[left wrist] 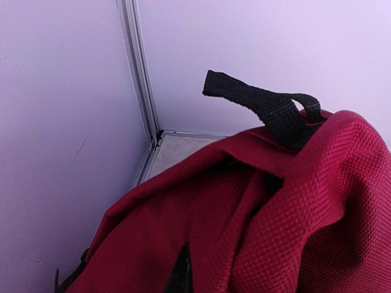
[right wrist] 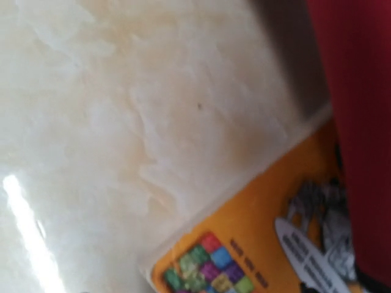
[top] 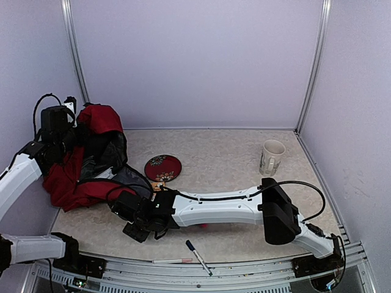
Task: Pack the student bag
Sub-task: Move the book to the center of the board, then place the largest pocket of the bag in the student bag.
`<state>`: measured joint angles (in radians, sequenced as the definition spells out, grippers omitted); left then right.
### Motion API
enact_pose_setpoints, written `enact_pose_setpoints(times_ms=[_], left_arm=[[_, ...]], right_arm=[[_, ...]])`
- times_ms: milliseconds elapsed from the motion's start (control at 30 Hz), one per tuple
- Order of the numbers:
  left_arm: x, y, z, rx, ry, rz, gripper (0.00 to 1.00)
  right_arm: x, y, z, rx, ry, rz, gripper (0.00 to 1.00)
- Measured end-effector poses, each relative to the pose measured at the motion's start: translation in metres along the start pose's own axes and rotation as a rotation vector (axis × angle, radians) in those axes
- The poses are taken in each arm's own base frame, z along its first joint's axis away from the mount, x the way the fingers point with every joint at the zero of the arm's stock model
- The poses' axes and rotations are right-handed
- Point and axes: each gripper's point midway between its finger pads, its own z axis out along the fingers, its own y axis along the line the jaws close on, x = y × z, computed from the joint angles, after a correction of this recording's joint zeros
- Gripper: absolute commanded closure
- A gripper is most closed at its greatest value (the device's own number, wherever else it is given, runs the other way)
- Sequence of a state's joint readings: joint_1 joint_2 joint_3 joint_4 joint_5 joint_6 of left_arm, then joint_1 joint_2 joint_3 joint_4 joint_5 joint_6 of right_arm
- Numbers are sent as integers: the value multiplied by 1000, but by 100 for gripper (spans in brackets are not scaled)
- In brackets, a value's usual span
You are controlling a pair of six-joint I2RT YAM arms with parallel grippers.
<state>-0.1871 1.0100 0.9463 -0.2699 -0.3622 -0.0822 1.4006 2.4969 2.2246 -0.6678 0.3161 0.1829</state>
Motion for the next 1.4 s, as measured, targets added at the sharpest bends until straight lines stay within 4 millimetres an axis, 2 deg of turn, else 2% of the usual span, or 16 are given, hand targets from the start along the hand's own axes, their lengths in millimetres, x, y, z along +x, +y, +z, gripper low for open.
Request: enact_pose_setpoints(times_ms=[133,267,400,567,667,767,867,1033,1133,1200,1267,1333,1400], left_arm=[[1,1,-1,0,-10,1,100],[2,2,-2,-3,-19,3,100],[2,2,-2,-4,-19,5,100],[2,1,-2,-2,-18,5,100],[2,1,-2,4,-18,4,100],[2,0,-3,10,-20,3,100],[2,-1,-4,18,-19,1,100],[3,-5,-5,38,-14,4,100],[5,-12,-5,61,-6,11,100],[8,-18,-3,82,4,18,100],[11,-28,-2,111,14,30,100],[15,-36,-2,133,24,44,100],[19,-45,-3,155,38,63,100]], right_arm=[[-11,1,4,5,-45,-48,17],[-19,-3,18,58,-81,-86,19],[-5,-9,34,108,-53,-104,30],[8,-13,35,143,-48,-45,39],[29,-25,22,183,-11,2,47],[60,-43,4,237,49,44,48],[103,-65,-15,303,133,82,48],[162,-102,-49,388,253,166,46],[186,-116,-67,400,301,189,42],[192,-121,-77,370,304,214,39],[186,-121,-88,291,269,271,38],[170,-120,-97,188,201,352,38],[154,-128,-106,100,121,462,38]])
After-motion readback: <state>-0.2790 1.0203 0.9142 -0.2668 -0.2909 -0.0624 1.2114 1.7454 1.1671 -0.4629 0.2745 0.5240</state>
